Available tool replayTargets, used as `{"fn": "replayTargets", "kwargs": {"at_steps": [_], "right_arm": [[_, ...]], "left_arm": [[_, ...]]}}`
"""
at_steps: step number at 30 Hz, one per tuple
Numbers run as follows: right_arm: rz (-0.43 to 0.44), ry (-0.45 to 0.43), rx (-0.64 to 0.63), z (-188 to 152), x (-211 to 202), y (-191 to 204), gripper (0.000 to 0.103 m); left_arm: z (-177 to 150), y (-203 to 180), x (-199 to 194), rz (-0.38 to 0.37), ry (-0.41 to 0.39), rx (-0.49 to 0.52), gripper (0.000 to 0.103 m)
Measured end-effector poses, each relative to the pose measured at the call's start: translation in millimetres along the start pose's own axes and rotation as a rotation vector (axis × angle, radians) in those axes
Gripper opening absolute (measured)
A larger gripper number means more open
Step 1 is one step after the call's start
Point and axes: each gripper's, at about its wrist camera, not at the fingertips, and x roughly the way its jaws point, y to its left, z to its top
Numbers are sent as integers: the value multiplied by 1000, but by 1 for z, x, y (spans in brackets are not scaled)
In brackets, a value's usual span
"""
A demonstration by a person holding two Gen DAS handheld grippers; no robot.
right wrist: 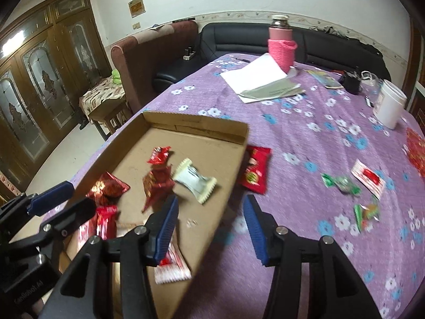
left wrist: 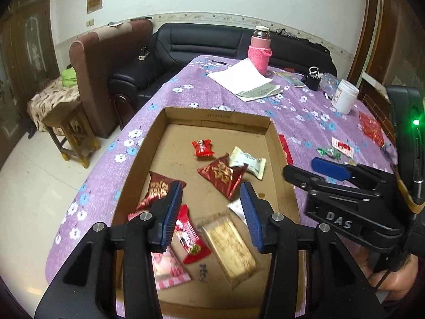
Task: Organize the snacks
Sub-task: 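Lift both open tools away from the tray toward the loose snacks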
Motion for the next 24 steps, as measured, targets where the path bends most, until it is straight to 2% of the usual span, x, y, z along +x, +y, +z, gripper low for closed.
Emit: {"fn": "replayTargets", "kwargs": {"at_steps": [11,24], "right_arm": [[-10,-16,112,-30,-30,-54,57],[-36,-39,187,-56,-54,-96,61]], "left_arm": [[-12,-33,-19,32,7,63,46],[-18,-65,-32,33,2,125,46]]}}
